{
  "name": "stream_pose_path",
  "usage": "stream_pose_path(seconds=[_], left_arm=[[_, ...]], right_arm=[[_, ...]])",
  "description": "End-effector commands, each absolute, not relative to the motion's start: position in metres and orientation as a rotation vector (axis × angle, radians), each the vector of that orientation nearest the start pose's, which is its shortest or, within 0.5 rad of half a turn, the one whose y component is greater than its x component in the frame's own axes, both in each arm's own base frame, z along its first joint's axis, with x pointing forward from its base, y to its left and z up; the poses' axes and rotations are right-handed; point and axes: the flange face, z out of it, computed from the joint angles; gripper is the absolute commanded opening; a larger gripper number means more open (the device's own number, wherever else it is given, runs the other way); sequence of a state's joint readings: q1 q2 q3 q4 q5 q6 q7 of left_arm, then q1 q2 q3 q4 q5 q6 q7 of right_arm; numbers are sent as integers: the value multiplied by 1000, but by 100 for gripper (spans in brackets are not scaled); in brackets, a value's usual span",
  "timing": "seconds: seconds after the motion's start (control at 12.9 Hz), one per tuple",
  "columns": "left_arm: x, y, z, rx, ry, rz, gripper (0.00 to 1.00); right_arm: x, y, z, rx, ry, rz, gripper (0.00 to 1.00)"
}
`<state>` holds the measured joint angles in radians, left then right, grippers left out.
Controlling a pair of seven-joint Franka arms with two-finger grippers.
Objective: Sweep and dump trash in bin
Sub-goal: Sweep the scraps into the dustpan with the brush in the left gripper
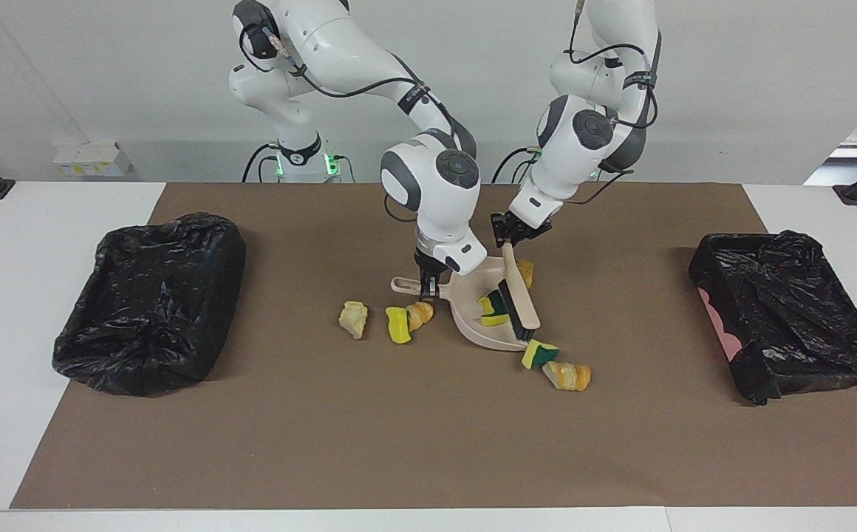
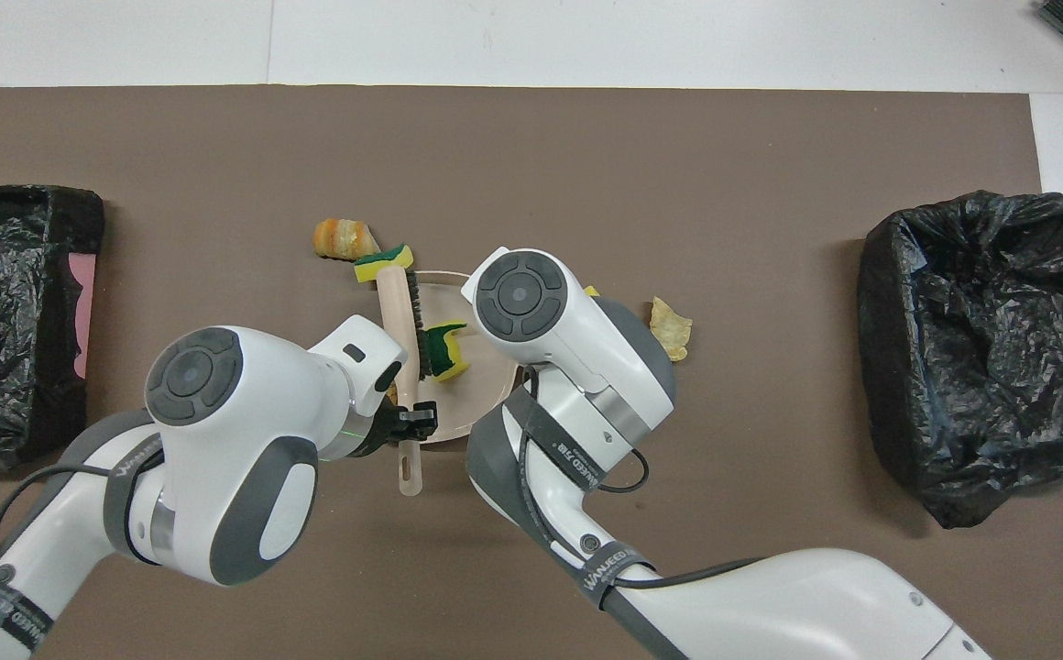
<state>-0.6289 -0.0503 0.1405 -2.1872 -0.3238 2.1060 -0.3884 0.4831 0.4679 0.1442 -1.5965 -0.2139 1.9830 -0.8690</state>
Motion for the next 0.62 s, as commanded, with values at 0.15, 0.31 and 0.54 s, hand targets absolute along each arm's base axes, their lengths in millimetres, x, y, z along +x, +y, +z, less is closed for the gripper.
stream_pose_path(seconds=[0.15,0.31,0.54], left_arm=[[487,-188,430,-3330,13,222,0],[508,-158,427,-3240,183,158,0],[556,-122,413,-3182,327,124,0]], right_arm=[[555,366,362,2185,2111,-149,0],[555,363,362,2187,2106,-171,0],[555,363,362,2187,2104,-171,0]])
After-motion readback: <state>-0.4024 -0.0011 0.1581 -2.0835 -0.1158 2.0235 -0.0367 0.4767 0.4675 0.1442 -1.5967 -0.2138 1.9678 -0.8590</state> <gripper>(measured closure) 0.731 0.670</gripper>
